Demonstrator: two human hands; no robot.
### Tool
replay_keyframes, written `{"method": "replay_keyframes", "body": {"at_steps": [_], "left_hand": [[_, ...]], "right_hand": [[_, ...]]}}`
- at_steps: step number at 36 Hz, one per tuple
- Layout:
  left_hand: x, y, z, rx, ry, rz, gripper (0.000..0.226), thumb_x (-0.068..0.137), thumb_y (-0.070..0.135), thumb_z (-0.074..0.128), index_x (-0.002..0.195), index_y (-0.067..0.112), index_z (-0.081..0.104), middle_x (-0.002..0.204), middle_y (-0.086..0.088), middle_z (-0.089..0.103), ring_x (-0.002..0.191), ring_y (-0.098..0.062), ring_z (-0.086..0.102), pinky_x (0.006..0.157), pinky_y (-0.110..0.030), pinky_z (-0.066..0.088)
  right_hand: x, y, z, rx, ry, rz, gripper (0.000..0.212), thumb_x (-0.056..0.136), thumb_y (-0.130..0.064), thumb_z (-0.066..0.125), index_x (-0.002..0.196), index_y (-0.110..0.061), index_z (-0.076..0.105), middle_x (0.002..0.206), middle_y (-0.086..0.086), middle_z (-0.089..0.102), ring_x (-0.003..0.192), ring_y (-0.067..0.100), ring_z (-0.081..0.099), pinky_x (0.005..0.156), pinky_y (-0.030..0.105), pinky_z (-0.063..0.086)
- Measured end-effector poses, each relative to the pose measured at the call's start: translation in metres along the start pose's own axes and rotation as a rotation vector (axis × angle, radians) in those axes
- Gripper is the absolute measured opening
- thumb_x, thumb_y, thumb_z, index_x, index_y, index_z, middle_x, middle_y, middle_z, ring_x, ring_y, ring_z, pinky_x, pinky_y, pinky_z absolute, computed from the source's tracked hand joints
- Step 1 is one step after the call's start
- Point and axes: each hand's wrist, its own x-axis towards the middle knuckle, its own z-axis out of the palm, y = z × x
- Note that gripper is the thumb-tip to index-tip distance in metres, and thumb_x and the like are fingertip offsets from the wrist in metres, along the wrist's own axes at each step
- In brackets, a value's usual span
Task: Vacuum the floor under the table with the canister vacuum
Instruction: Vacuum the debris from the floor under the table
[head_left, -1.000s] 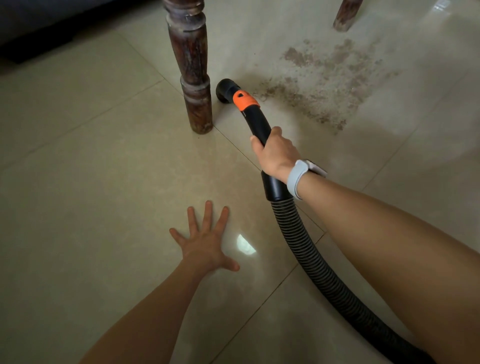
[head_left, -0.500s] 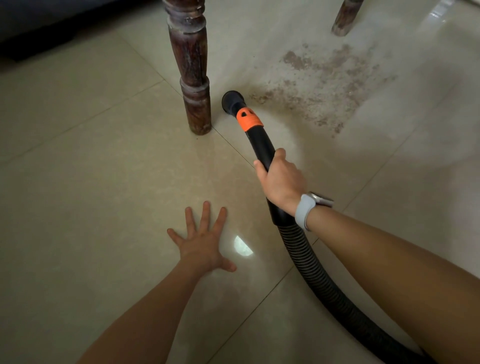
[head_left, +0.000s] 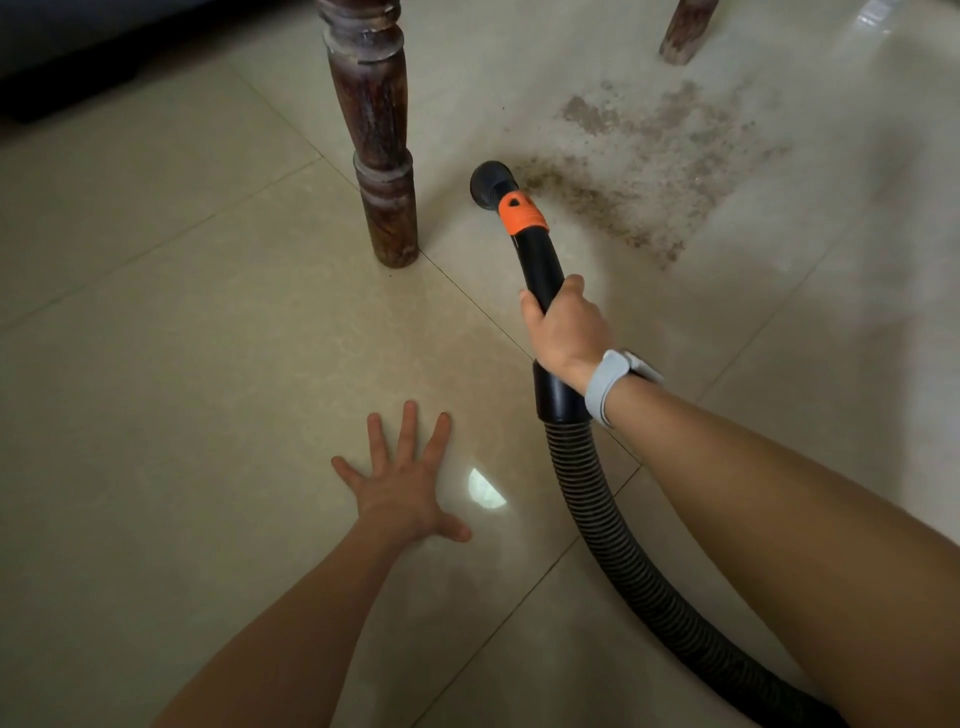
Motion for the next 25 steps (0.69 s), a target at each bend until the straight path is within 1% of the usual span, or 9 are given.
{"method": "replay_keyframes", "body": {"at_steps": [3,6,9,15,18,22,25], "left_hand": [[-0.001,0.0,0.0,-0.001,0.004,0.001,0.135,0.057,0.071,0.073,0.139,0.045,-0.03,0.147,0.005,-0.043,0.136,-0.037,-0.035,0.101,-0.075,0.003],[0.0,-0.001,0.001,-0.007,0.005,0.003,0.135,0.057,0.071,0.073,0.14,0.044,-0.03,0.147,0.005,-0.043,0.136,-0.037,-0.036,0.102,-0.075,0.003],[0.0,-0.001,0.0,-0.005,-0.003,-0.002,0.135,0.057,0.07,0.073,0.139,0.044,-0.031,0.147,0.004,-0.043,0.136,-0.037,-0.036,0.102,-0.075,0.002],[0.0,0.0,-0.001,-0.008,0.001,0.004,0.136,0.057,0.069,0.074,0.14,0.043,-0.03,0.147,0.004,-0.043,0.136,-0.038,-0.036,0.102,-0.076,0.003],[0.0,0.0,0.0,-0.008,-0.007,0.003,0.135,0.057,0.069,0.074,0.14,0.043,-0.031,0.147,0.004,-0.043,0.135,-0.038,-0.036,0.102,-0.076,0.003],[0.0,0.0,-0.001,-0.005,-0.012,0.0,0.136,0.057,0.069,0.074,0.139,0.043,-0.031,0.147,0.004,-0.044,0.135,-0.038,-0.036,0.102,-0.076,0.003],[-0.001,0.0,-0.002,0.002,-0.015,-0.004,0.136,0.058,0.069,0.074,0.14,0.043,-0.031,0.147,0.003,-0.044,0.135,-0.038,-0.036,0.102,-0.076,0.003]], "right_hand": [[-0.011,0.008,0.004,-0.023,0.033,0.001,0.04,0.098,-0.043,0.041,0.114,-0.007,0.039,0.092,0.012,0.062,0.077,0.035,0.062,0.066,0.043,0.052],[-0.023,0.02,0.009,-0.026,0.045,0.0,0.038,0.098,-0.043,0.041,0.112,-0.008,0.038,0.08,0.006,0.056,0.066,0.029,0.057,0.057,0.036,0.045],[-0.03,0.029,0.01,-0.064,0.065,-0.018,0.038,0.098,-0.043,0.041,0.111,-0.008,0.038,0.076,0.004,0.054,0.063,0.028,0.056,0.055,0.032,0.041],[-0.012,0.025,0.007,-0.104,0.045,-0.054,0.035,0.098,-0.044,0.041,0.105,-0.01,0.034,0.081,0.007,0.054,0.066,0.029,0.054,0.057,0.035,0.042],[0.005,0.02,0.001,-0.127,0.028,-0.052,0.037,0.098,-0.043,0.041,0.11,-0.008,0.037,0.084,0.007,0.052,0.068,0.029,0.051,0.06,0.034,0.04],[0.022,0.012,-0.007,-0.083,0.014,-0.018,0.04,0.098,-0.043,0.041,0.116,-0.007,0.038,0.09,0.008,0.053,0.072,0.03,0.052,0.063,0.036,0.042],[0.03,0.003,-0.009,-0.039,0.011,0.016,0.042,0.098,-0.042,0.042,0.119,-0.007,0.038,0.099,0.011,0.058,0.079,0.033,0.056,0.068,0.039,0.046]]}}
